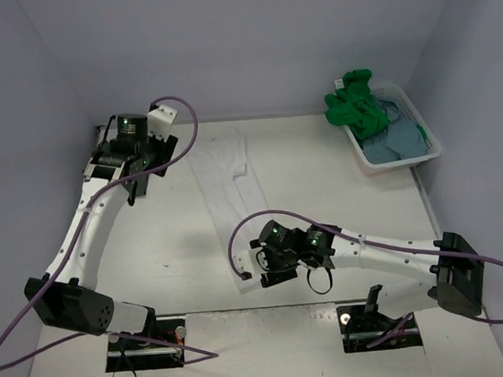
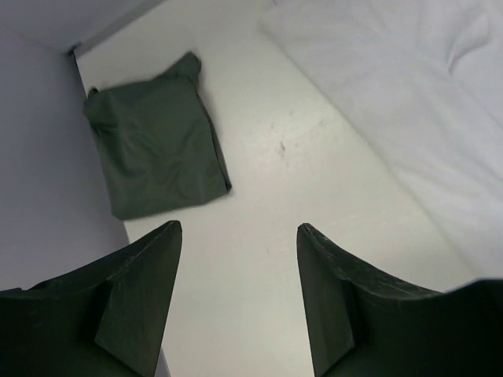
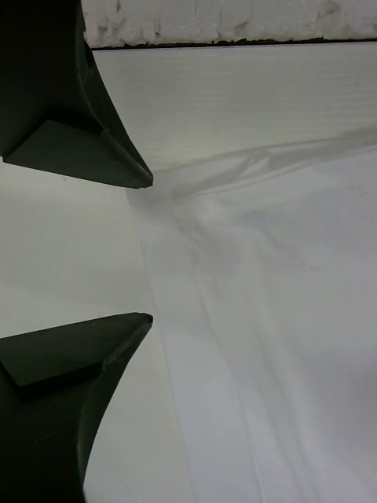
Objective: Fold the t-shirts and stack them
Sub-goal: Pick up the rectangle-folded T-shirt from the center of the board.
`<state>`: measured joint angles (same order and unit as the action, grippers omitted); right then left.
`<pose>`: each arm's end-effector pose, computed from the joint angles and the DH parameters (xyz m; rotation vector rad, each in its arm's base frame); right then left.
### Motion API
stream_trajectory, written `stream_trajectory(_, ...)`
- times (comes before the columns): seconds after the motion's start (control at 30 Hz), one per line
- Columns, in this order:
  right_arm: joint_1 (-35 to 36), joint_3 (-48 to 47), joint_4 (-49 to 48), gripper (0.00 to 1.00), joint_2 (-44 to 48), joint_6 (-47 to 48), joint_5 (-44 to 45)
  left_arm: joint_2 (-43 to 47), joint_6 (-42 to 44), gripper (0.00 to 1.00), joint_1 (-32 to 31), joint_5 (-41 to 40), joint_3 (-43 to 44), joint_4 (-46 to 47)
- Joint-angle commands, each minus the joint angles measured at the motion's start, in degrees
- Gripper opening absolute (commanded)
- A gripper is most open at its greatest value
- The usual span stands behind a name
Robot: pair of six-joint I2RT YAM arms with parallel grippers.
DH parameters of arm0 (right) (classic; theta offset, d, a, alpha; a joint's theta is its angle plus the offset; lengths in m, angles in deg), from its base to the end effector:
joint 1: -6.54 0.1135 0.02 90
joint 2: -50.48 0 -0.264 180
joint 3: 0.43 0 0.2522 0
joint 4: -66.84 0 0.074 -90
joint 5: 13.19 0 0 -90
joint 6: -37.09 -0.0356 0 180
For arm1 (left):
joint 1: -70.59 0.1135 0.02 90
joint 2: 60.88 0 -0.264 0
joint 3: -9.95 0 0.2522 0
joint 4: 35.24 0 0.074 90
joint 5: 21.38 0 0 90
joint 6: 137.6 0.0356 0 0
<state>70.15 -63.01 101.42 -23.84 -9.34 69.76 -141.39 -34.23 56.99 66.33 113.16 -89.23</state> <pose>0.1166 0.2448 0.2373 -1.9611 1.3730 0.3121 0.2946 -0.0698 0.4143 0.4704 2.0637 0.0399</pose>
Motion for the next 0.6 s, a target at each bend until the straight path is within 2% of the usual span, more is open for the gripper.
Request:
stream_trajectory(0.0,1.25,0.74,-0.25,0.62,0.24,1.78,0.63,4.91,0.44,0.55,2.53,0.35,-4.45,1.20)
stream_trajectory(0.2,2.91,2.32,-3.41,0.61,-4.24,2.75,-1.56,9.22,-1.59,0.55,6.13,2.10,-12.35,2.87)
stream_trajectory(0.57,7.66,2.68,-9.57,0.61,-14.70,1.08,-2.18,9.67,-3.79,0.55,8.42,6.24,-15.53,4.72)
